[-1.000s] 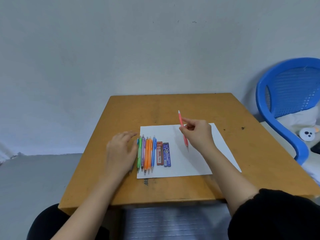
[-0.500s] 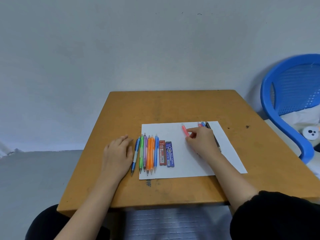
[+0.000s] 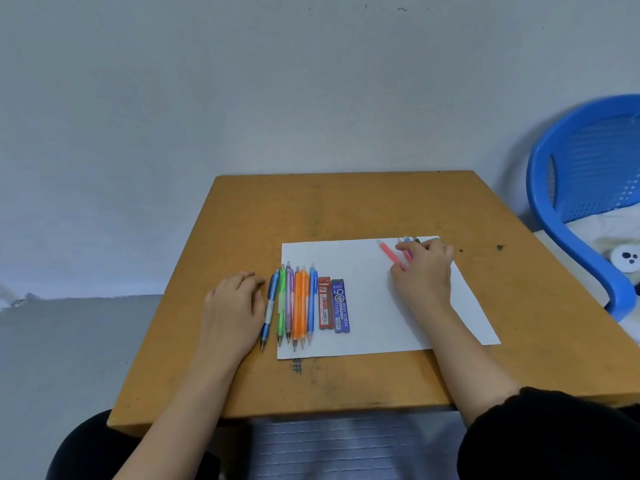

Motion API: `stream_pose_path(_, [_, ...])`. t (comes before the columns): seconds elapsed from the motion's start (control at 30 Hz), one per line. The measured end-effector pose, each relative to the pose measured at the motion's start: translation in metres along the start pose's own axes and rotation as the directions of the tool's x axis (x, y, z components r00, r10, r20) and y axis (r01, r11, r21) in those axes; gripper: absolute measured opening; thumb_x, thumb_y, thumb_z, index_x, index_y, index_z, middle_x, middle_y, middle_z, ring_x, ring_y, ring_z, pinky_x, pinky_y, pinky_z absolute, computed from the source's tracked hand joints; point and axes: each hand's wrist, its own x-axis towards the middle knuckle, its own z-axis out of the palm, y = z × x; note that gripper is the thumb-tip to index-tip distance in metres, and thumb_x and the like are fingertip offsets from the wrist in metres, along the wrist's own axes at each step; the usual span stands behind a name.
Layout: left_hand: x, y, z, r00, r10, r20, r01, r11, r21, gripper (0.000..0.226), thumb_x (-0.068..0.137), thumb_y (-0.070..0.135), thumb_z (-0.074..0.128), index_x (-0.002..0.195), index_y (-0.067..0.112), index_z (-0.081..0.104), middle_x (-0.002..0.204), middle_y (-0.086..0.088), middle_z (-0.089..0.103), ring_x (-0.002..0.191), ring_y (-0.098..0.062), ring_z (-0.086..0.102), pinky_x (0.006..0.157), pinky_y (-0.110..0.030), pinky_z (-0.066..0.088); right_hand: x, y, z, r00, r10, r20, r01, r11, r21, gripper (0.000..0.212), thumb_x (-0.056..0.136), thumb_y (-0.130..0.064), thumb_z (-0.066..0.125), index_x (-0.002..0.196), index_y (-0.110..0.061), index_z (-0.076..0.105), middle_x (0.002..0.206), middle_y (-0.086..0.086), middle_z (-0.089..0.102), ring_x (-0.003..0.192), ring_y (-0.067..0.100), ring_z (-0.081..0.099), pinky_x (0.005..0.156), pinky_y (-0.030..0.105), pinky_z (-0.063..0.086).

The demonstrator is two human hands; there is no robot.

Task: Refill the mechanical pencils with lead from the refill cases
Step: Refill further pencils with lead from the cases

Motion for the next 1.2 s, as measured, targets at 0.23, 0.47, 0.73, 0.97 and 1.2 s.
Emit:
stream_pose_path(0.23, [0.001, -0.002, 0.002, 1.000, -0.007, 0.004, 0.007, 1.000, 0.006, 0.030, 0.096, 0.022, 0.050, 0.123, 0.018, 0.063, 0.130, 0.000, 0.059, 0.123, -0.017, 0.050, 0.101, -0.039, 0.039, 0.002, 0.001, 0.000, 1.000, 0.023, -0.011, -0.023, 0.997, -0.070, 0.035, 0.087, -0.007, 0.050, 0.120, -0.013, 0.062, 0.093, 0.005, 0.060, 0.099, 0.023, 0.043, 0.071, 0.030, 0.033])
stream_pose_path(0.47, [0.001, -0.001, 0.002, 1.000, -0.004, -0.001, 0.004, 1.000, 0.008, 0.029, 0.096, 0.023, 0.051, 0.123, 0.018, 0.063, 0.129, 0.000, 0.059, 0.122, -0.017, 0.050, 0.100, -0.039, 0.040, 0.002, 0.002, 0.000, 1.000, 0.021, -0.020, -0.023, 0.996, -0.081, 0.034, 0.089, -0.008, 0.050, 0.120, -0.012, 0.062, 0.094, 0.006, 0.062, 0.096, 0.023, 0.043, 0.070, 0.030, 0.033])
stream_pose_path(0.73, [0.000, -0.001, 0.002, 1.000, 0.007, -0.014, -0.007, 1.000, -0.013, 0.028, 0.095, 0.021, 0.052, 0.120, 0.017, 0.064, 0.127, -0.001, 0.061, 0.120, -0.018, 0.051, 0.099, -0.039, 0.040, 0.000, -0.012, -0.001, 0.995, -0.080, 0.059, 0.073, 0.991, 0.113, 0.025, 0.086, -0.013, 0.056, 0.109, -0.017, 0.066, 0.086, 0.000, 0.058, 0.103, 0.021, 0.046, 0.073, 0.028, 0.035])
stream_pose_path(0.97, [0.000, -0.001, 0.001, 1.000, 0.006, -0.017, -0.006, 1.000, -0.029, 0.027, 0.095, 0.020, 0.052, 0.119, 0.017, 0.065, 0.126, 0.000, 0.061, 0.120, -0.018, 0.051, 0.099, -0.039, 0.038, -0.004, -0.043, -0.001, 0.903, -0.268, 0.337, 0.170, 0.941, 0.293, 0.029, 0.085, -0.031, 0.068, 0.112, -0.024, 0.065, 0.091, -0.003, 0.058, 0.089, 0.010, 0.048, 0.071, 0.021, 0.034])
stream_pose_path(1.2, [-0.002, -0.002, -0.001, 1.000, -0.004, -0.011, 0.004, 0.999, -0.040, 0.029, 0.096, 0.020, 0.051, 0.121, 0.017, 0.064, 0.129, 0.001, 0.059, 0.123, -0.016, 0.048, 0.101, -0.036, 0.036, -0.001, -0.068, 0.008, 0.669, -0.312, 0.674, 0.347, 0.934, 0.087, 0.083, 0.074, -0.061, 0.067, 0.143, -0.027, 0.037, 0.136, 0.000, 0.044, 0.130, 0.019, 0.028, 0.104, 0.042, 0.033])
